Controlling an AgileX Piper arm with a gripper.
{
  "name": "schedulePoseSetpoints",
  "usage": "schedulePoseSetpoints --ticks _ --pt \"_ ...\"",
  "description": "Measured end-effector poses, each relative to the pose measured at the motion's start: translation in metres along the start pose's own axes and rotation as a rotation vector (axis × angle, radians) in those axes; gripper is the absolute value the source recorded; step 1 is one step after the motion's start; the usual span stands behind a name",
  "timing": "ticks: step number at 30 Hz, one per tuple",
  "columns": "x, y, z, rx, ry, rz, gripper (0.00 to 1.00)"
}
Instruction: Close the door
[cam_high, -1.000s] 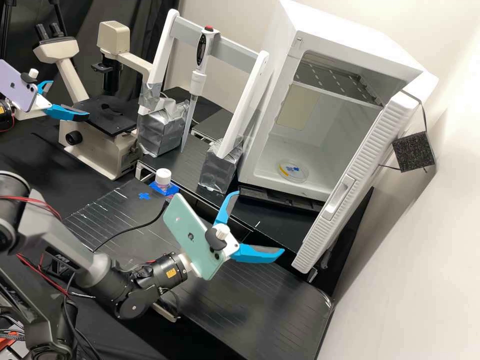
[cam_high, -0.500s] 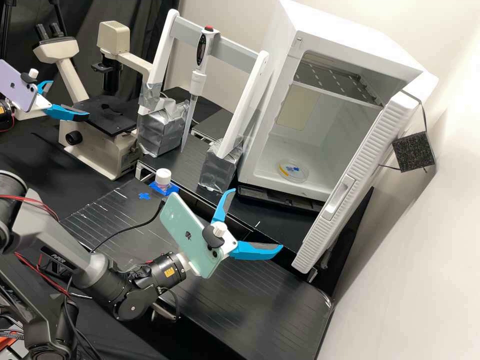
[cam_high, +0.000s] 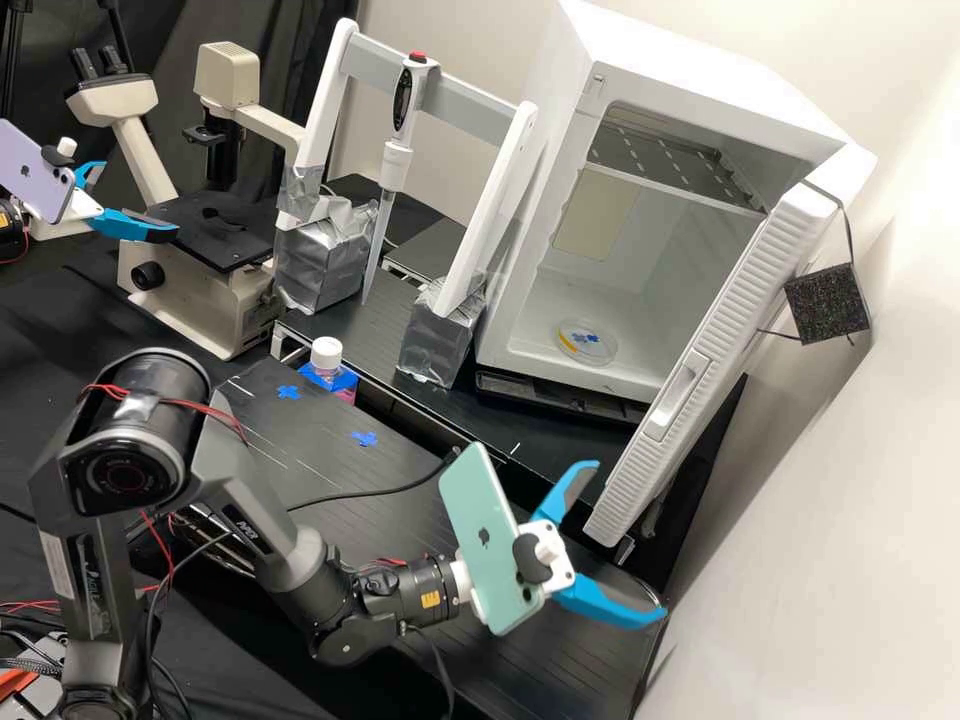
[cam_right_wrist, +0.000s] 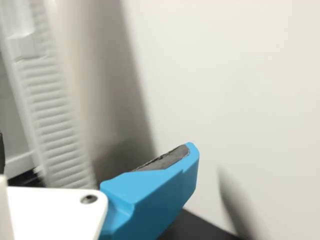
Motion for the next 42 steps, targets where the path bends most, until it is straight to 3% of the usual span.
schedulePoseSetpoints --ticks 18,23,29,33,38,42 --pt "0.056 -0.023 -0.030 -0.049 0.170 -0.048 1.00" --pt "0.062 -0.029 -0.035 -0.008 0.187 -0.101 1.00" --pt "0.061 -0.029 -0.037 0.088 0.184 -0.117 1.00" --pt "0.058 -0.027 -0.044 0.121 0.189 -0.132 1.00" --pt "0.043 -0.030 -0.059 0.110 0.221 -0.196 1.00" --pt "0.027 -0.036 -0.080 0.084 0.298 -0.252 1.00"
